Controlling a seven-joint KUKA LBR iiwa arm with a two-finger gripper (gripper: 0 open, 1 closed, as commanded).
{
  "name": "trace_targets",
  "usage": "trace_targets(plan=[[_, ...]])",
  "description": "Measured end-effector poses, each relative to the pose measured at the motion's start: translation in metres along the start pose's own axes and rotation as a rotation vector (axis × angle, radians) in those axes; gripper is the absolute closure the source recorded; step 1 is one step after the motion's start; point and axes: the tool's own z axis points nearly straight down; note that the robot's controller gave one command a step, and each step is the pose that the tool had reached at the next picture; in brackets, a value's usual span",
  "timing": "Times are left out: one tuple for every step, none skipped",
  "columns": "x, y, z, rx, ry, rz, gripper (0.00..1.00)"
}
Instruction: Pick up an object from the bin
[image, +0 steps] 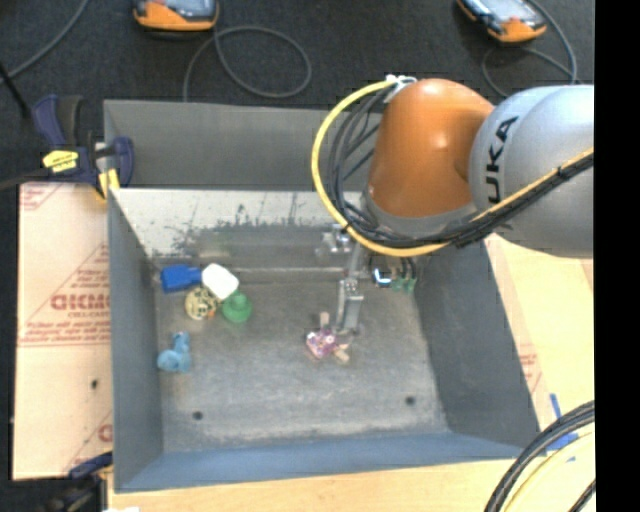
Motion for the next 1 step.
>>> trace_targets(plan=[[0.0000,0.0000,0.0000,0.000,0.000,0.000,0.00]])
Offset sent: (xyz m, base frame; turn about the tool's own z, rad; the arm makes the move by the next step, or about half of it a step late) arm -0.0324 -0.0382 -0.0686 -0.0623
